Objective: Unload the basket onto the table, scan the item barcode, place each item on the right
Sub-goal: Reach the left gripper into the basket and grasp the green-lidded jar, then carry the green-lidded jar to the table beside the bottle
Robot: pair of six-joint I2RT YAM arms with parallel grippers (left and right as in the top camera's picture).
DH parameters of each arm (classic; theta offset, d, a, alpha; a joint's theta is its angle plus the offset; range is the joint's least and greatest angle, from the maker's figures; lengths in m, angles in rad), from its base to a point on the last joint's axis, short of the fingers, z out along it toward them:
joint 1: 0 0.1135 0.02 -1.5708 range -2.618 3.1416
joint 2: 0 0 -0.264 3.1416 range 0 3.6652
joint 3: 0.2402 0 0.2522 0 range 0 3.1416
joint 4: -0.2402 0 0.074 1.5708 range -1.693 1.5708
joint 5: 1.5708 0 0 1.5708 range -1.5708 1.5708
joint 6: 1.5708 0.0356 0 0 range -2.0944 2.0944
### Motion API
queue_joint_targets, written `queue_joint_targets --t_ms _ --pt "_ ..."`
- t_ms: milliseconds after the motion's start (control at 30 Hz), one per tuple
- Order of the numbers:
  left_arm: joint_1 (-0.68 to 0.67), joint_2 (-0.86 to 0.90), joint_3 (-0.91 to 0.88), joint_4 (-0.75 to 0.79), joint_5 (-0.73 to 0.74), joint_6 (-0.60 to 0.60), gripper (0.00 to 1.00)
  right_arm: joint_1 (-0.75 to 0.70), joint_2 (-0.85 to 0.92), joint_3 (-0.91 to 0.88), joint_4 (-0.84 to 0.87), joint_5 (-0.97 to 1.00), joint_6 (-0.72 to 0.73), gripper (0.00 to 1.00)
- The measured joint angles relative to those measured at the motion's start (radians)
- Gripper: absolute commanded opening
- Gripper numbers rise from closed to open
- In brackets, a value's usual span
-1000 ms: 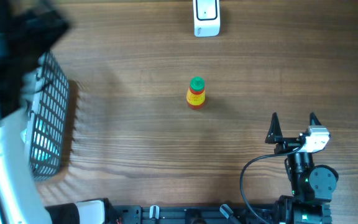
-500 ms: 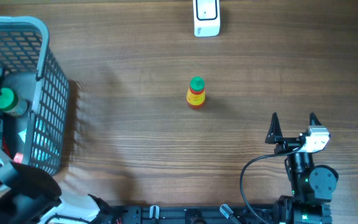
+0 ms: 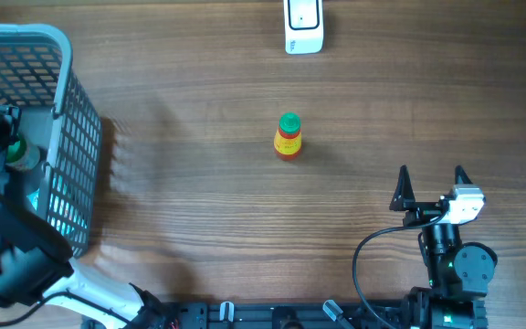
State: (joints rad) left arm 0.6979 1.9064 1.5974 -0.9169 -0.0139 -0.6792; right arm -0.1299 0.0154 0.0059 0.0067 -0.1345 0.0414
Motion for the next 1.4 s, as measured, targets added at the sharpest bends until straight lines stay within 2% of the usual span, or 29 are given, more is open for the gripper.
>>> queue_joint_targets --t_ms 233,267,333,367,500,833,967,1133,1200,1267,1400 --pt "0.000 0.082 0.000 0.108 -0.023 0.000 0.98 0.000 0.000 0.000 0.000 0.000 0.000 1.00" --pt "0.000 0.090 0.000 0.114 -0.024 0.000 0.91 0.000 0.000 0.000 0.000 0.000 0.000 0.99" --pt "0.000 0.107 0.000 0.116 -0.027 -0.002 0.70 0.000 0.000 0.000 0.000 0.000 0.000 1.00" --pt "0.000 0.114 0.000 0.113 -0.031 -0.001 0.64 0.000 0.000 0.000 0.000 0.000 0.000 1.00" --pt "-0.001 0.116 0.005 0.113 -0.037 -0.004 0.55 0.000 0.000 0.000 0.000 0.000 0.000 1.00" --pt "-0.001 0.081 0.106 -0.069 0.085 -0.007 0.55 0.000 0.000 0.000 0.000 0.000 0.000 1.00" --pt "-0.001 -0.080 0.206 -0.137 0.154 -0.008 0.56 0.000 0.000 0.000 0.000 0.000 0.000 1.00" --pt "-0.010 -0.361 0.264 -0.122 0.311 -0.008 0.57 0.000 0.000 0.000 0.000 0.000 0.000 1.00" --pt "-0.095 -0.505 0.269 -0.124 0.374 -0.008 0.56 0.000 0.000 0.000 0.000 0.000 0.000 1.00" --pt "-0.212 -0.573 0.270 -0.134 0.386 -0.008 0.57 0.000 0.000 0.000 0.000 0.000 0.000 1.00" --pt "-0.549 -0.605 0.274 -0.207 0.272 -0.008 0.58 0.000 0.000 0.000 0.000 0.000 0.000 1.00"
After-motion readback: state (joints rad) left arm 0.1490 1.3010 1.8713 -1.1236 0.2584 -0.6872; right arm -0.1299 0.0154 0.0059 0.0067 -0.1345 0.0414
